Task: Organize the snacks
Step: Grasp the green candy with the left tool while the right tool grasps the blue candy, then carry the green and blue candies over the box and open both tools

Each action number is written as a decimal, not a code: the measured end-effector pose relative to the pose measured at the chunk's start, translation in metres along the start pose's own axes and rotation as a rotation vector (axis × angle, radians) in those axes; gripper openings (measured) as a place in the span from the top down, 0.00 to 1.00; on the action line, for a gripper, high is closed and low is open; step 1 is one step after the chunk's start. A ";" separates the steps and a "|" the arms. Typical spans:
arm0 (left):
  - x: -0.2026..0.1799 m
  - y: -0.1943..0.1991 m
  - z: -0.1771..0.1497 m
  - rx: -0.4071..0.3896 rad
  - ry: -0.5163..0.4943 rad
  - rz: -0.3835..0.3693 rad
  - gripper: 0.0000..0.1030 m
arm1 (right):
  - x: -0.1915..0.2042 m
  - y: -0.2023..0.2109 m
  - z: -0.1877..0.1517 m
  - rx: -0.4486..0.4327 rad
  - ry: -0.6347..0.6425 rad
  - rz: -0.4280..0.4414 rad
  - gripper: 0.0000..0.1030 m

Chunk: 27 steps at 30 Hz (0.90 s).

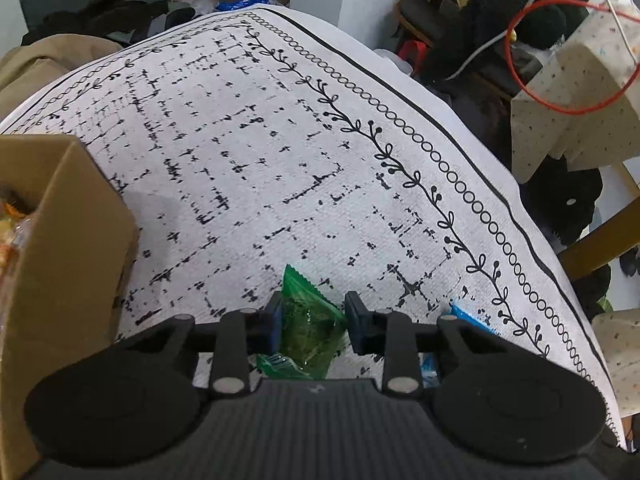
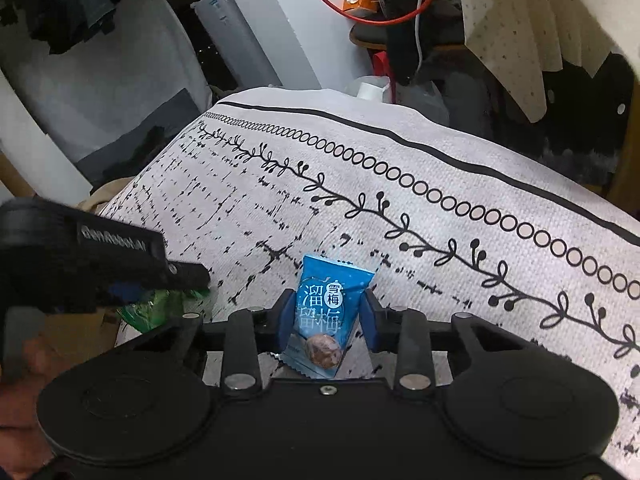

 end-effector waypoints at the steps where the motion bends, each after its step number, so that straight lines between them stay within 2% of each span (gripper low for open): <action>1: 0.001 0.004 0.000 -0.006 0.005 -0.002 0.70 | 0.001 0.003 0.000 -0.003 -0.004 0.003 0.68; 12: 0.013 0.051 0.005 -0.093 0.030 -0.024 0.70 | 0.030 0.043 0.007 -0.056 -0.029 0.052 0.68; 19: 0.027 0.089 0.002 -0.173 0.034 -0.047 0.70 | 0.069 0.067 0.008 -0.094 0.007 0.084 0.68; 27: 0.060 0.122 -0.004 -0.223 0.104 -0.104 0.70 | 0.109 0.081 0.003 -0.122 0.038 0.088 0.68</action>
Point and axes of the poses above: each gripper's, at about its wrist camera, not at the fingertips, and y roughly against the way its jaws point, x to its left, z to its top, the point moved 4 cm from there along -y, roughly the way its jaws point, and after that the axes turned 15 degrees about -y, right-handed, at the moved point
